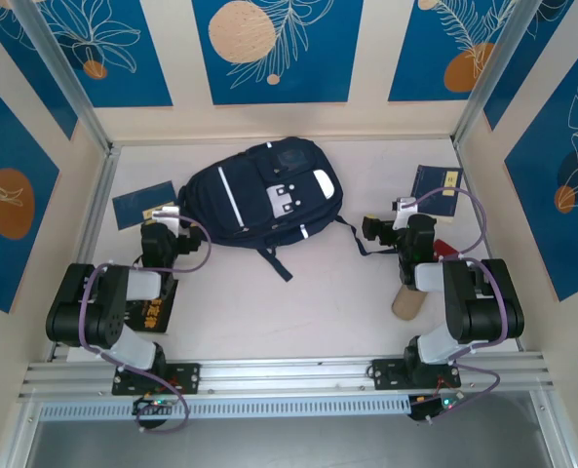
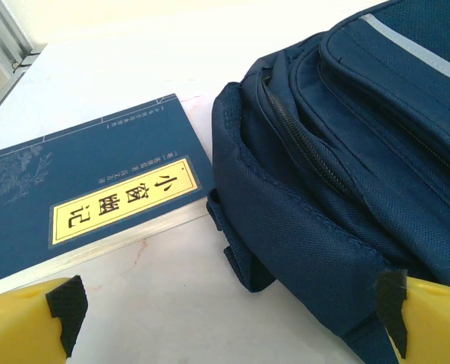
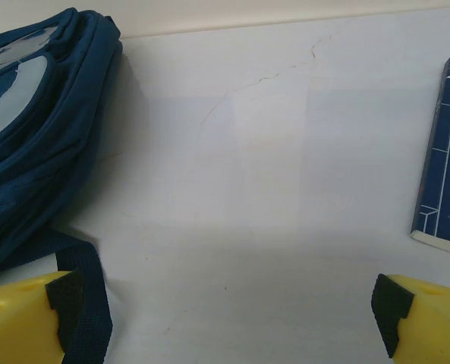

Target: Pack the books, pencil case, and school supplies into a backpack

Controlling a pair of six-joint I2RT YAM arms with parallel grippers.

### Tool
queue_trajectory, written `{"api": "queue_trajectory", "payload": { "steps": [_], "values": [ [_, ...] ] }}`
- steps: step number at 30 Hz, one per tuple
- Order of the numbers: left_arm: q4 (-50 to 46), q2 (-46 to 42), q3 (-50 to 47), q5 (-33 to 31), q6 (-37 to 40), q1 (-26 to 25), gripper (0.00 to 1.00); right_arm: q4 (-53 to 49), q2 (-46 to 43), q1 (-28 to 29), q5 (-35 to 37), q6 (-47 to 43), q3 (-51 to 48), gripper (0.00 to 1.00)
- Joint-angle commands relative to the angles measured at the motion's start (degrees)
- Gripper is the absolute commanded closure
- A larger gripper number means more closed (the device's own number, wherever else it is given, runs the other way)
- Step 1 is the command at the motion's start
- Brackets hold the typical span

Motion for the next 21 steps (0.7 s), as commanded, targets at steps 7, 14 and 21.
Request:
{"api": "queue_trajectory", "payload": {
  "steps": [7, 14, 21],
  "values": [
    [1.7, 0.1, 0.1, -0.6, -0.6, -0.4, 0.0, 1.4, 0.3, -0.3, -0.6, 0.0, 0.3, 0.01],
    [1.6, 0.1, 0.1, -0.6, -0.7, -0.4, 0.0, 1.4, 0.3, -0.3, -0.6, 0.1, 0.3, 0.01],
    [1.6, 0.1, 0.1, -0.5, -0.7, -0.3, 0.0, 1.1, 0.4, -0.4, -0.8, 0.2, 0.5, 0.01]
  ]
}}
